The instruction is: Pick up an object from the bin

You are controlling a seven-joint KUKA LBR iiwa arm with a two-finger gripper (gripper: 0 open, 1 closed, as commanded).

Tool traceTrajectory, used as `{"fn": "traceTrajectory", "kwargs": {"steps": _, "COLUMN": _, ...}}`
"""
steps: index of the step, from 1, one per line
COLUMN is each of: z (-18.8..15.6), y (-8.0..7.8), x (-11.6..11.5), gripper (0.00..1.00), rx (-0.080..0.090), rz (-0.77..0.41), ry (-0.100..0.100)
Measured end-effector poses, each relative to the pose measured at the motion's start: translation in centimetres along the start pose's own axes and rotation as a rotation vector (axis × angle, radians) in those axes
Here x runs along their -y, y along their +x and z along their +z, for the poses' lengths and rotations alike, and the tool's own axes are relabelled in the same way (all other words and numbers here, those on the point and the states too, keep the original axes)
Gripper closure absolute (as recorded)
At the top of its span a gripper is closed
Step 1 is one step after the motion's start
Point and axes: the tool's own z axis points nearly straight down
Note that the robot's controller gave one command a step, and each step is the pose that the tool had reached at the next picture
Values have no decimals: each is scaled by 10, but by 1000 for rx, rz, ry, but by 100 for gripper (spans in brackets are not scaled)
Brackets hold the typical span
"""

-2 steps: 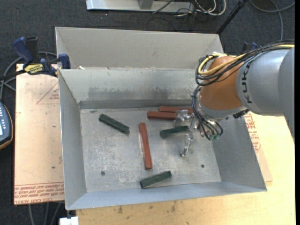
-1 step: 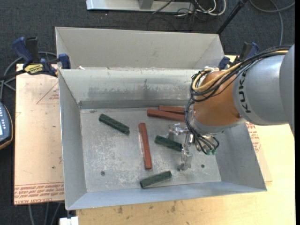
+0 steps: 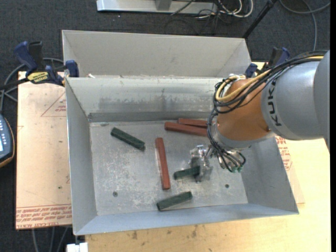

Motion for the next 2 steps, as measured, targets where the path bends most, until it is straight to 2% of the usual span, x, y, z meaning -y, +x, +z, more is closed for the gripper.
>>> {"fn": "traceTrajectory", "kwargs": {"steps": 1, "z": -157, "y": 5, "x": 10, "gripper": 100, "rx": 9, "rz": -15, "ry": 3}}
{"fn": "traceTrajectory", "kwargs": {"steps": 2, "z": -152, "y": 6, "x": 9, "gripper": 0, "rx": 1, "rz": -16, "ry": 0}}
